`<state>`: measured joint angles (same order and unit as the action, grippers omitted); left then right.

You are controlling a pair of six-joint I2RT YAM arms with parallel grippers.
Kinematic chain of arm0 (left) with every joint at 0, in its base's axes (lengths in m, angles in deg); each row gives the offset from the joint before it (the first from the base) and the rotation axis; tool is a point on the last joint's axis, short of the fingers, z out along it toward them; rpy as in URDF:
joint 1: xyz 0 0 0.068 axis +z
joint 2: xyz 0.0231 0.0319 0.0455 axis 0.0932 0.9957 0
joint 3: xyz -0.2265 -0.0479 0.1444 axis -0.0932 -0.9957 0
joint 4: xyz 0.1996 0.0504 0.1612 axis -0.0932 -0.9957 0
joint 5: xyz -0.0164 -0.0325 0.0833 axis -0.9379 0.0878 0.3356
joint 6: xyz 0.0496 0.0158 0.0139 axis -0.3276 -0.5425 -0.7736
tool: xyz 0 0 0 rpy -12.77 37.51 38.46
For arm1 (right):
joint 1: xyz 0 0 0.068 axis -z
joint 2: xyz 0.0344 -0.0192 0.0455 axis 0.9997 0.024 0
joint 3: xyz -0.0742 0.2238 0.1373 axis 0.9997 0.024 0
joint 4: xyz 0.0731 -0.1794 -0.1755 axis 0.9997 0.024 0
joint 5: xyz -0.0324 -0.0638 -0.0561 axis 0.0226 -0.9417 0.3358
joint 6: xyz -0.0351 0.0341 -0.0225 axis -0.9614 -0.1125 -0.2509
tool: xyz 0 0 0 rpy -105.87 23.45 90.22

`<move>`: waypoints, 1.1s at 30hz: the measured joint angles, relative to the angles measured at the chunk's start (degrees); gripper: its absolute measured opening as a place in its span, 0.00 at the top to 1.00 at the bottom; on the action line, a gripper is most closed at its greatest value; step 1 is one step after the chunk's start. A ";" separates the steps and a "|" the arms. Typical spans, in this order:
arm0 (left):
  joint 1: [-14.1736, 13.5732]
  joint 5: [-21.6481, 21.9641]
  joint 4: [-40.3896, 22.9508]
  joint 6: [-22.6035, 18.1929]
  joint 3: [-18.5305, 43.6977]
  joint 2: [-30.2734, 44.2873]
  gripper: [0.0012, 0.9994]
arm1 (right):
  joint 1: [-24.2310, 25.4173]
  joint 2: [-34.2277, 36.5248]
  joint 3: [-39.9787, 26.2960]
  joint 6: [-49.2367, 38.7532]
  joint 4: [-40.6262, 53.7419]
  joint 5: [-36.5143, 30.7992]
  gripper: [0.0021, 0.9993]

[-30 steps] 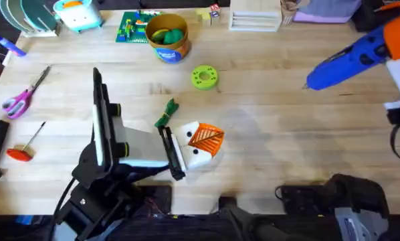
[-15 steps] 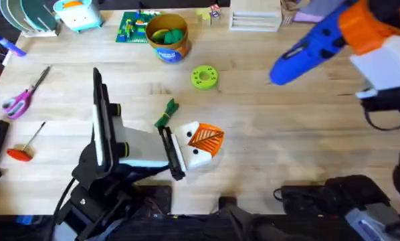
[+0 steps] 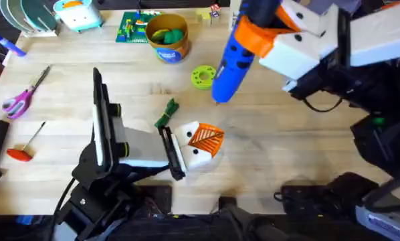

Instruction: Pick up the gripper from the table and insert it into the empty holder that is missing its gripper. Then pick up a screw, insert it into the mounting hole, and use the screwdriver to tighten it. Finally, clean up the table by picking up the vegetable and placing it into the bucket.

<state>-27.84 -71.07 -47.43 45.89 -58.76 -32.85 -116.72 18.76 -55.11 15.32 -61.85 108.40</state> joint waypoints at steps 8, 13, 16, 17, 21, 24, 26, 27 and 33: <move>0.00 0.00 0.00 -0.01 0.00 0.00 0.99 | -7.89 4.15 -3.80 0.00 -4.10 -0.23 0.93; 0.00 0.00 0.00 -0.01 0.00 0.02 0.99 | -11.01 6.47 -4.15 0.00 -5.89 -0.27 0.93; 0.00 0.00 0.00 -0.01 0.00 0.02 0.99 | -13.84 8.34 -4.15 0.00 -5.93 -0.36 0.93; 0.00 0.00 0.00 -0.01 0.00 0.01 0.99 | -14.07 8.42 -4.15 0.00 -5.93 -0.36 0.93; 0.00 0.00 0.00 0.00 0.00 0.02 0.99 | -14.14 8.42 -4.15 0.06 -5.97 -0.34 0.93; 0.00 0.00 0.00 -0.01 0.00 0.00 0.99 | -14.16 8.42 -4.15 0.07 -5.92 0.10 0.93; 0.00 0.00 0.00 0.00 0.00 0.01 0.99 | -14.16 8.42 -4.15 0.07 -5.87 0.23 0.93; 0.00 0.00 -0.01 -0.01 0.00 0.01 0.99 | -14.16 8.42 -4.15 0.08 -5.70 0.29 0.93; 0.00 0.00 0.00 -0.01 0.00 0.00 0.99 | -14.16 8.42 -4.17 0.24 -3.35 0.34 0.93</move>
<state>-27.84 -71.07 -47.43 45.88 -58.76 -32.85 -130.89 27.19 -59.28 15.56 -65.20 108.74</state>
